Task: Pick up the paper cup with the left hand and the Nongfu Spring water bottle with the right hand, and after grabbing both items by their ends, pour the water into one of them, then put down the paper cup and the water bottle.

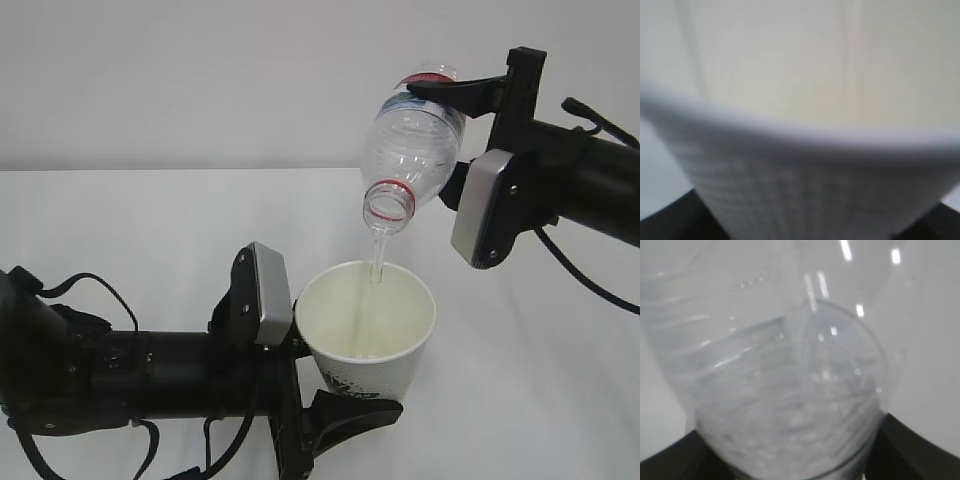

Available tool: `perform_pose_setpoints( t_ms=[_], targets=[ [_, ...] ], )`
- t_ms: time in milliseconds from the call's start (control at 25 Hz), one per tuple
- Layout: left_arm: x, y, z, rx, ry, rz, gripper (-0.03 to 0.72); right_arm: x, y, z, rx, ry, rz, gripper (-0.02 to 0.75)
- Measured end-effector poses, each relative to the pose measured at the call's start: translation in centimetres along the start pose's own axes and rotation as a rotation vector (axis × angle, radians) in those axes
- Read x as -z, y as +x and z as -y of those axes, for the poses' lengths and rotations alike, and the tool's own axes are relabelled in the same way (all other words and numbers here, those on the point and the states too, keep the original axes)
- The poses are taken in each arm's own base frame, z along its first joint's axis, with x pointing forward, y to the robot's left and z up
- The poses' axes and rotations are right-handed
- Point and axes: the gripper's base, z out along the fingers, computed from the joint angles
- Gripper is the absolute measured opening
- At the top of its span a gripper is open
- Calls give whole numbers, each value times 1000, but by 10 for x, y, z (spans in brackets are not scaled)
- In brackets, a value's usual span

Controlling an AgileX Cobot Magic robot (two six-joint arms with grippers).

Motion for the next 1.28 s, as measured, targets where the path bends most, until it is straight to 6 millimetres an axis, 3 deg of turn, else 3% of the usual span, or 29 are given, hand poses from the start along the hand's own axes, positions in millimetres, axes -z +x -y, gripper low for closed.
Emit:
perform_pose_setpoints(
  t_ms=[1280],
  targets=[
    [0,0,0,0,0,0,547,0,0,0,24,2,1,481]
  ],
)
